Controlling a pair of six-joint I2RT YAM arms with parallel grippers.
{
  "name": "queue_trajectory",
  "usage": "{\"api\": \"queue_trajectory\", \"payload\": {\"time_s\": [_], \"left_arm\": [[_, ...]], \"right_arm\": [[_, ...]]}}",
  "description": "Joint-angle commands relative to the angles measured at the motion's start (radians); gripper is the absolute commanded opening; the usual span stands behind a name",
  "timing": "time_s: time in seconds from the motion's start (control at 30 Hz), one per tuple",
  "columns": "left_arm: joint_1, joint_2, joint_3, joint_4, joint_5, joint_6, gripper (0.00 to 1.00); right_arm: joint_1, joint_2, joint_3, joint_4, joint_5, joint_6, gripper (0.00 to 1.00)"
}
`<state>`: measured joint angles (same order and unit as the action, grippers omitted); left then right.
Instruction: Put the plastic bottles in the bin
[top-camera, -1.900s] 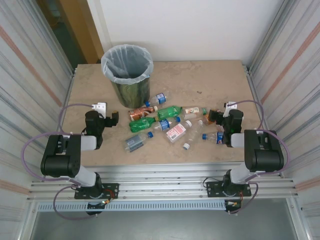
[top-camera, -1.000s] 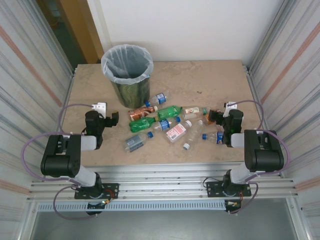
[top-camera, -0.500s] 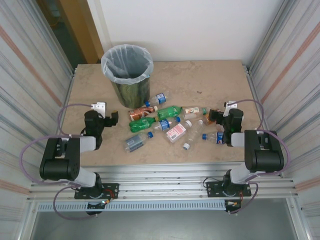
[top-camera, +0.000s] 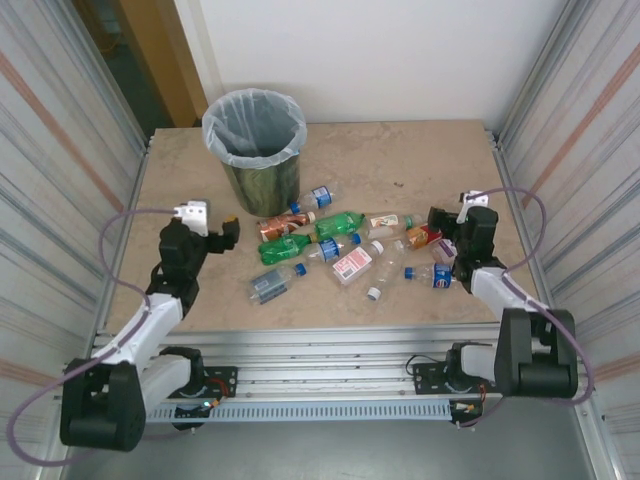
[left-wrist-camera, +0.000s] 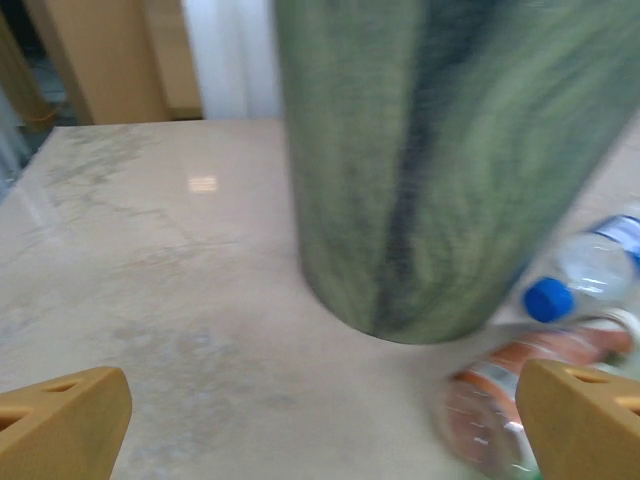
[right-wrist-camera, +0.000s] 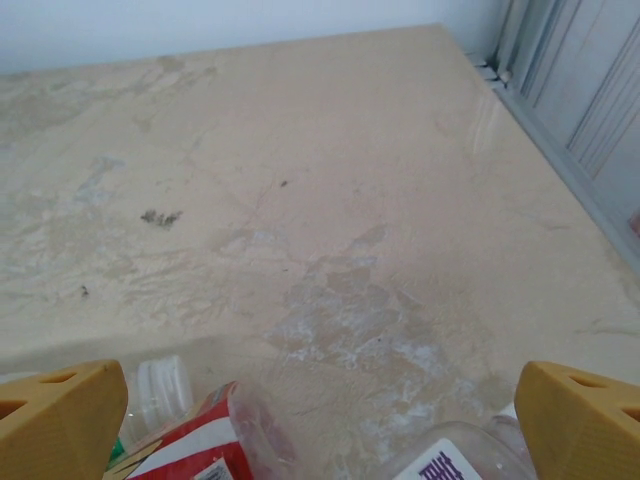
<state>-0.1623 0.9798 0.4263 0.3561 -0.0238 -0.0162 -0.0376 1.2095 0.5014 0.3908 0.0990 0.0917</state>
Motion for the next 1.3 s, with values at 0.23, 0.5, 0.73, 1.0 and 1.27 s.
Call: {"api": "queue_trajectory", "payload": {"time_s": [0.23, 0.5, 0.73, 1.0, 1.27], "left_arm": [[-0.416, -0.059, 0.190, -0.571, -0.227, -0.106, 0.99], [-0.502, 0.013, 0.355, -0.988, -0.125, -0.246, 0.99], [-0.559, 0.193, 0.481, -1.162, -0.128, -0.252, 0.99], [-0.603, 0.381, 0.547, -1.226, -0.209, -0.240, 0.99], [-0.607, 0.495, 0.567, -1.208, -0.270, -0.205, 0.99]], "right_arm": [[0.019, -0.300, 0.038, -0.354, 0.103, 0.161, 0.98], [0.021, -0.366, 0.107, -0.622, 0.121, 0.276, 0.98], [0.025, -0.389, 0.134, -0.682, 0.122, 0.276, 0.98], [0.025, -0.428, 0.105, -0.684, 0.129, 0.282, 0.98], [0.026, -0.439, 0.100, -0.685, 0.140, 0.279, 0.98]]}}
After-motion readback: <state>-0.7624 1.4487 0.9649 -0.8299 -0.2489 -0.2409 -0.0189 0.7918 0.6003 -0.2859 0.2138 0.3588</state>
